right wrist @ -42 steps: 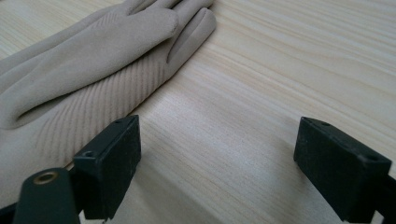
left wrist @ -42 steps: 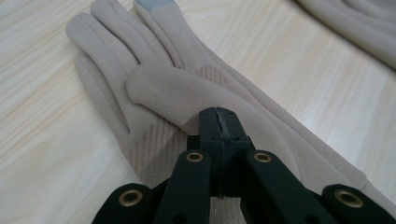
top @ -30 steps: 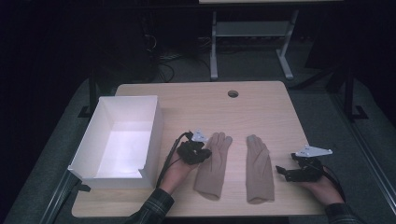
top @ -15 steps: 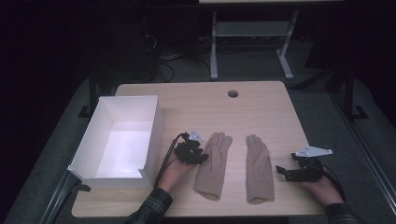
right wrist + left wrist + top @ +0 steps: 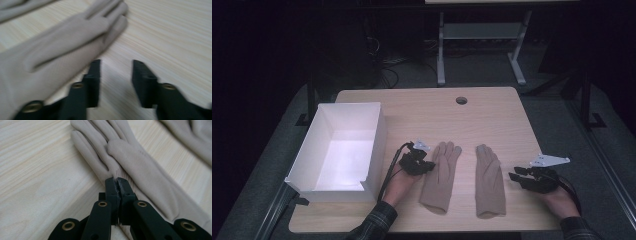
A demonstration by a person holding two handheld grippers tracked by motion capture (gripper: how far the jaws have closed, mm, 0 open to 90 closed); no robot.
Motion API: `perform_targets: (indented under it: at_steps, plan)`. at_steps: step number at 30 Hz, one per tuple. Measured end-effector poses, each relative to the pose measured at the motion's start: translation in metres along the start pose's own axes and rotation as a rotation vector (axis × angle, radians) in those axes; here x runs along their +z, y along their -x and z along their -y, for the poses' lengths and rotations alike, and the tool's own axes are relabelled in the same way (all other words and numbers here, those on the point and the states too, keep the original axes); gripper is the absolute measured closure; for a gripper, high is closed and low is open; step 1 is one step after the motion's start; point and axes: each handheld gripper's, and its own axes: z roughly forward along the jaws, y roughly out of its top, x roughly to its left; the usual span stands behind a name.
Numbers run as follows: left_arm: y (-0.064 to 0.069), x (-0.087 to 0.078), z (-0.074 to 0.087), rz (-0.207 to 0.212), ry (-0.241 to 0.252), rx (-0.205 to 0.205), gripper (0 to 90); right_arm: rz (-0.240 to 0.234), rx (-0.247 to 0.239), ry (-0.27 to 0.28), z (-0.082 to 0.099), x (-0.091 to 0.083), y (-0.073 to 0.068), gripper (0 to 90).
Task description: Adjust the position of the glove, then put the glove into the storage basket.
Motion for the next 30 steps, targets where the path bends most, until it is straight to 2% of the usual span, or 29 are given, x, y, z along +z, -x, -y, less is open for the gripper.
perform_targets:
  at_steps: [2,5,9,20,30]
  plan:
    - [0.0,-0.003,-0.002,0.022,0.034,-0.029,88.2,-0.03,-0.004,-0.003,-0.002,0.001,-0.003,81.5]
    - [0.002,-0.009,-0.006,0.04,0.062,-0.027,88.2,-0.083,-0.021,-0.028,-0.005,0.008,-0.008,89.5]
    - [0.004,-0.014,-0.01,0.058,0.085,-0.03,88.2,-0.109,-0.035,-0.054,-0.008,0.015,-0.014,89.9]
    - [0.008,-0.018,-0.016,0.125,0.131,-0.064,88.2,-0.146,-0.063,-0.057,-0.016,0.024,-0.026,90.0]
    - [0.021,-0.014,-0.024,0.172,0.122,-0.046,88.1,-0.176,-0.079,-0.067,-0.029,0.035,-0.043,90.0]
